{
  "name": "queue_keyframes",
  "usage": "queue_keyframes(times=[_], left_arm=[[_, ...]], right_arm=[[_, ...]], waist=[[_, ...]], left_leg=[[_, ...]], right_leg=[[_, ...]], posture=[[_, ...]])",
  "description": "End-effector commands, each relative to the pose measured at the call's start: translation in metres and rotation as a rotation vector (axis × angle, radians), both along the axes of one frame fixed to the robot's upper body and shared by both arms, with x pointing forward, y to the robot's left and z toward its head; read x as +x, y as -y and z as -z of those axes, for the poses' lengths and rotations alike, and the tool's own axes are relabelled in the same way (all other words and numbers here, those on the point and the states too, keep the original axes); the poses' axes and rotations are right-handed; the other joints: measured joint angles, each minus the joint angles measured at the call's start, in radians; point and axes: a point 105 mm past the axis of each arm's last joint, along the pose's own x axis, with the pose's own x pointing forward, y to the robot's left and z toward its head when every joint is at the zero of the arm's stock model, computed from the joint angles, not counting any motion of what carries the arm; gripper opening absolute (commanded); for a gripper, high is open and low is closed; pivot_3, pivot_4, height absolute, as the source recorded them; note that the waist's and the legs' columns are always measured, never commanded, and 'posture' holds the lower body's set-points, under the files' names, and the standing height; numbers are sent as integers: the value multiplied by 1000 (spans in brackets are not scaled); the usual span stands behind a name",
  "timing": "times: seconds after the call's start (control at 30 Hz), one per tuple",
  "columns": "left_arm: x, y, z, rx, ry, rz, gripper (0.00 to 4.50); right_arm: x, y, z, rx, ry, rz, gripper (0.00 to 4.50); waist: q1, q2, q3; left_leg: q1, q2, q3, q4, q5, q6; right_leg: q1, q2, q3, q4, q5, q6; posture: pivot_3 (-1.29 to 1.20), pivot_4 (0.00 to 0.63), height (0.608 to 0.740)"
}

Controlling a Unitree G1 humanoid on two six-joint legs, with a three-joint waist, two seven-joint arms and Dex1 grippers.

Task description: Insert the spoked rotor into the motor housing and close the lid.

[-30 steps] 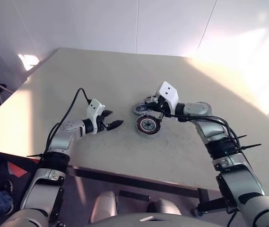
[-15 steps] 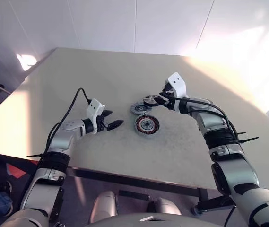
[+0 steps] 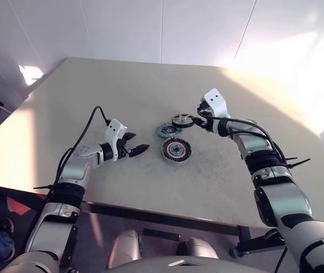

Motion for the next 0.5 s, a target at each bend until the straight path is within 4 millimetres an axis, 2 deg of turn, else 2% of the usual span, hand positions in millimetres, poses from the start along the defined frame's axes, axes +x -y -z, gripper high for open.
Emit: queue_keyframes(times=[0.03, 0.23, 0.37, 0.5], left_arm=[[3, -3, -12, -3, 53, -9, 4500], [2, -4, -12, 2, 52, -13, 4500], [3, -6, -11, 9, 54, -19, 4500], [3, -8, -10, 13, 52, -22, 4500]], right_arm=[[13, 4, -36, 203, 5, 91, 1890], [11, 12, -32, 440, -190, 207, 1890], [3, 18, -19, 710, -427, 324, 1890], [-5, 20, -9, 787, -517, 354, 1890]], waist=[[0, 1, 1], [2, 1, 1], [3, 1, 1], [5, 4, 2]], left_leg=[[0, 0, 0, 0, 0, 0], [0, 0, 0, 0, 0, 0], [0, 0, 0, 0, 0, 0], [-1, 0, 0, 0, 0, -1]], right_leg=[[0, 0, 0, 0, 0, 0], [0, 0, 0, 0, 0, 0], [0, 0, 0, 0, 0, 0], [-1, 0, 0, 0, 0, 0]], posture=[[0, 0, 740], [0, 0, 740], [0, 0, 740], [0, 0, 740]])
